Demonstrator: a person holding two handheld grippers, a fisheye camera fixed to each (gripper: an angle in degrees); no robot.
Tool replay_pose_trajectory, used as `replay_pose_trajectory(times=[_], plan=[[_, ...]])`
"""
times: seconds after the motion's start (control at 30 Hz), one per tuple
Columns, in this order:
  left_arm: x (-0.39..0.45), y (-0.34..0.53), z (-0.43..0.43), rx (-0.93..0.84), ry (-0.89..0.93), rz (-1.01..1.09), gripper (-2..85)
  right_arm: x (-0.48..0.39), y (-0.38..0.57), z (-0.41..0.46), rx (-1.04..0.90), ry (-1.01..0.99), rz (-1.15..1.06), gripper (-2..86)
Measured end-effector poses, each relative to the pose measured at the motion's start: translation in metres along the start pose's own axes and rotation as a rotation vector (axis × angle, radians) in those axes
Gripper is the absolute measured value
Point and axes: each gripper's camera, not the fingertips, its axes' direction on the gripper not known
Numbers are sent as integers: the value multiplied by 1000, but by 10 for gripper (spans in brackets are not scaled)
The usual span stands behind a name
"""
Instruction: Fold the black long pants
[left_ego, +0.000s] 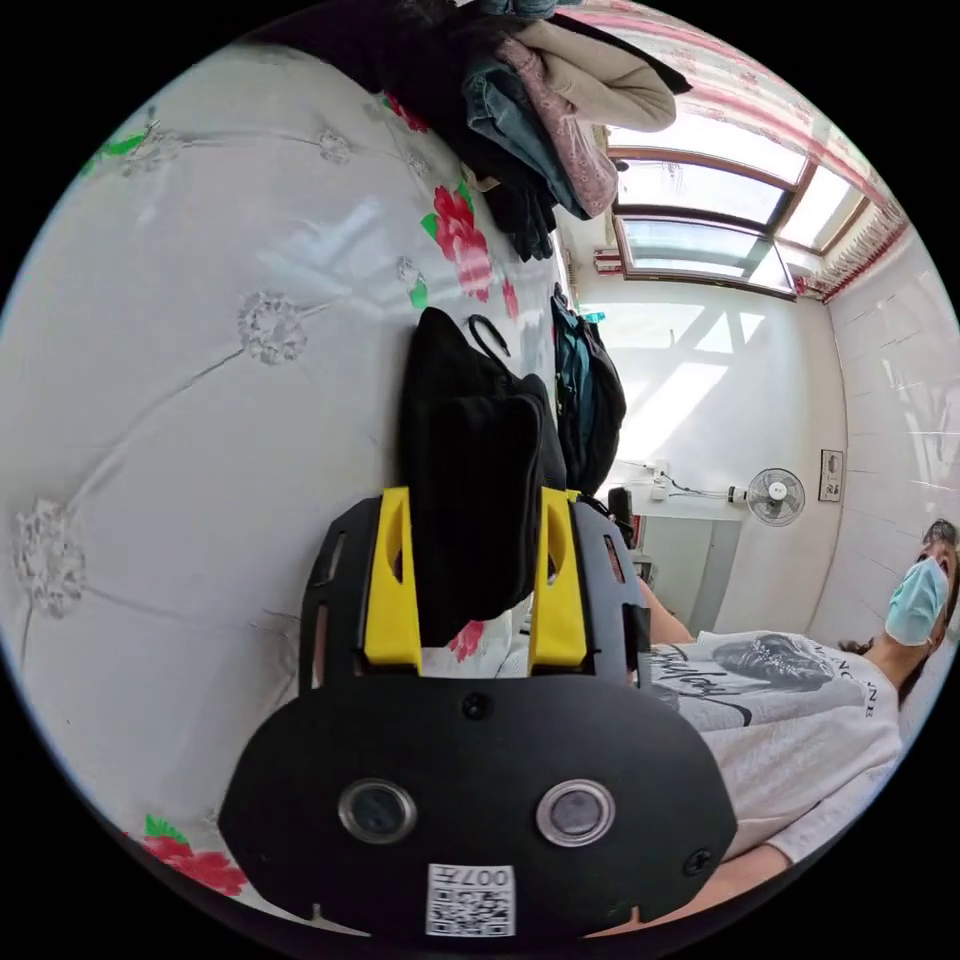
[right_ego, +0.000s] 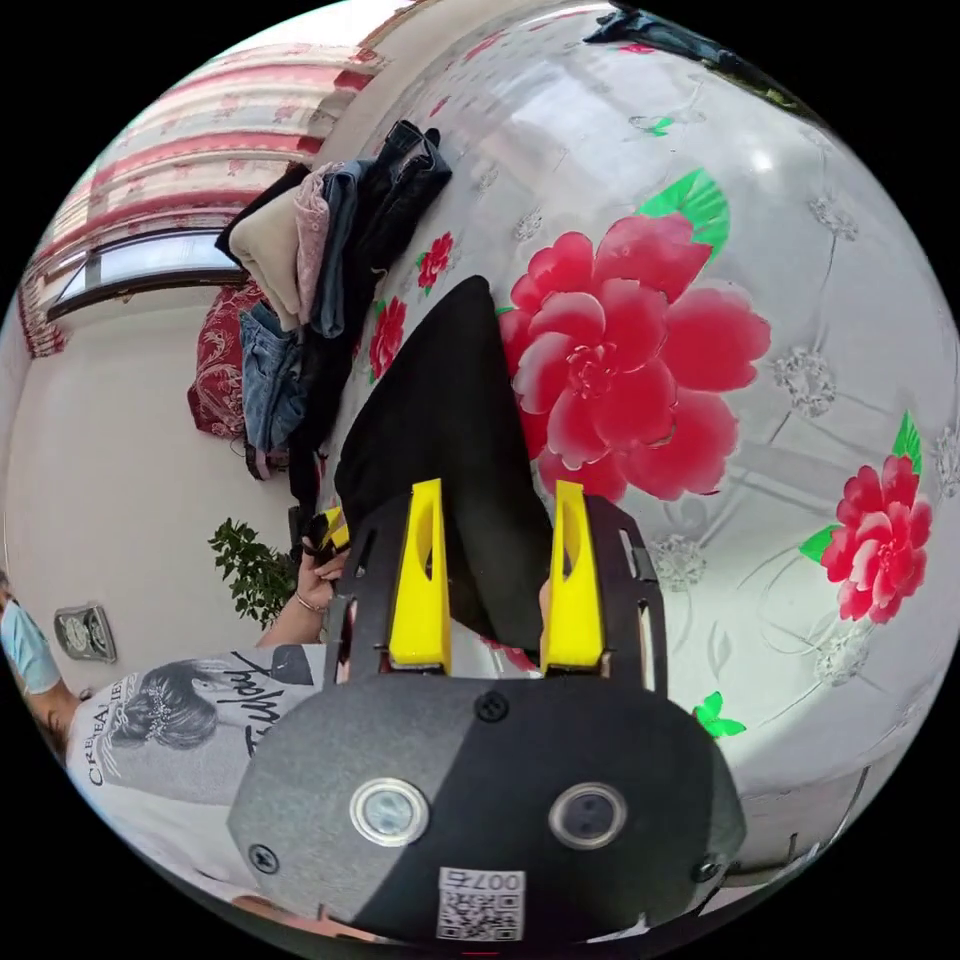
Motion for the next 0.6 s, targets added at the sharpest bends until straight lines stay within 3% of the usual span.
replay_pose_trajectory(times=[0.1,0.23,0.43,0.6], plan=[[0,-21,23,-118,-18,-4,89,6,-21,27,-96,-115,12,75],[16,-36,23,-125,-22,45,73,-20,-41,24,-111,-61,-67,54],[73,-56,-27,46,49,159,23,-117,-84,20,-92,-149,-248,37],[146,-103,-146,251,-20,352,19,-285,-160,40,-49,-274,-526,35]])
